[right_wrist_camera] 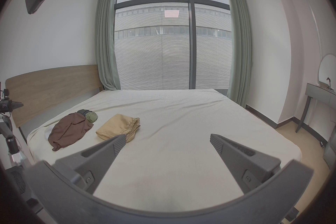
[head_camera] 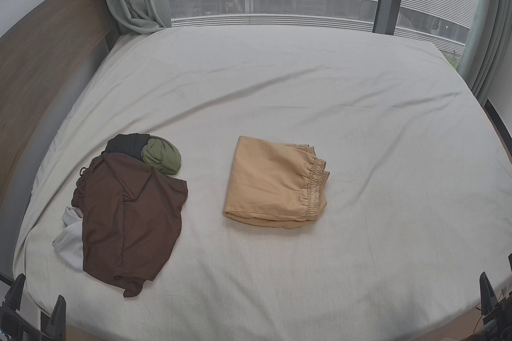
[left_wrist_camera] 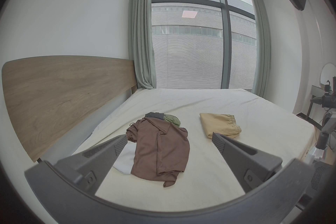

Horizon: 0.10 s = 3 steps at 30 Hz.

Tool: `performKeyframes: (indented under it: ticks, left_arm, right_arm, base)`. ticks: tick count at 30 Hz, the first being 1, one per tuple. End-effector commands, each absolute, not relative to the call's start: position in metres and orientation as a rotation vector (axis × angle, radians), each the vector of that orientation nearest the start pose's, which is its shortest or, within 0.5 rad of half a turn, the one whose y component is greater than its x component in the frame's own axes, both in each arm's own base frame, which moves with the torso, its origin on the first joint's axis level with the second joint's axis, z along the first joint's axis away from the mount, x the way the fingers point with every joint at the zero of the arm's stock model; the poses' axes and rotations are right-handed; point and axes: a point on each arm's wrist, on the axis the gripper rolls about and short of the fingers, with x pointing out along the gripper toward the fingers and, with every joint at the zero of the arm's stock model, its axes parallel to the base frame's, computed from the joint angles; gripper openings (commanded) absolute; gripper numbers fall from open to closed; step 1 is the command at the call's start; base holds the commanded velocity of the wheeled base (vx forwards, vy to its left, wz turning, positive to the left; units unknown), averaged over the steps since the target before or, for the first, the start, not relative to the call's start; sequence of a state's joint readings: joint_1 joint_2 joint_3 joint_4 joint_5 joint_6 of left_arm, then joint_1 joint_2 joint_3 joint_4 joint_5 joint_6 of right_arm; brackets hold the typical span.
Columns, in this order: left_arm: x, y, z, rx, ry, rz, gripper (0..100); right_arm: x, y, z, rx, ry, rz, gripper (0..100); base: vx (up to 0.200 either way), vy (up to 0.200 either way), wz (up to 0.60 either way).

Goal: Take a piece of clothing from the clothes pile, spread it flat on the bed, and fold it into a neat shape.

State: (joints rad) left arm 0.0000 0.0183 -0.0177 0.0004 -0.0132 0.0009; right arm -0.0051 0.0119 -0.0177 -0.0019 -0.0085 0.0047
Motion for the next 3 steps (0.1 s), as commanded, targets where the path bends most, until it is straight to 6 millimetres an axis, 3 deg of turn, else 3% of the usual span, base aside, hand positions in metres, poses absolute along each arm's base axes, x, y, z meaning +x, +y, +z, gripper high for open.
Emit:
performKeyframes:
  ticks: [1, 3]
  left_arm:
    - [-0.0229, -0.0003, 0.0759, 0.002, -0.002, -0.012, 100]
    - [-0.0228, -0.0003, 0.0759, 0.002, 0.0, -0.012, 100]
  right_arm:
    - [-0.0218, 0.0, 0.0759, 0.0, 0.012, -0.009, 100]
    - [-0.0218, 0.0, 0.0761, 0.0, 0.011, -0.009, 100]
  base:
    - [0.0, 0.0, 0.0]
    - [0.0, 0.0, 0.0]
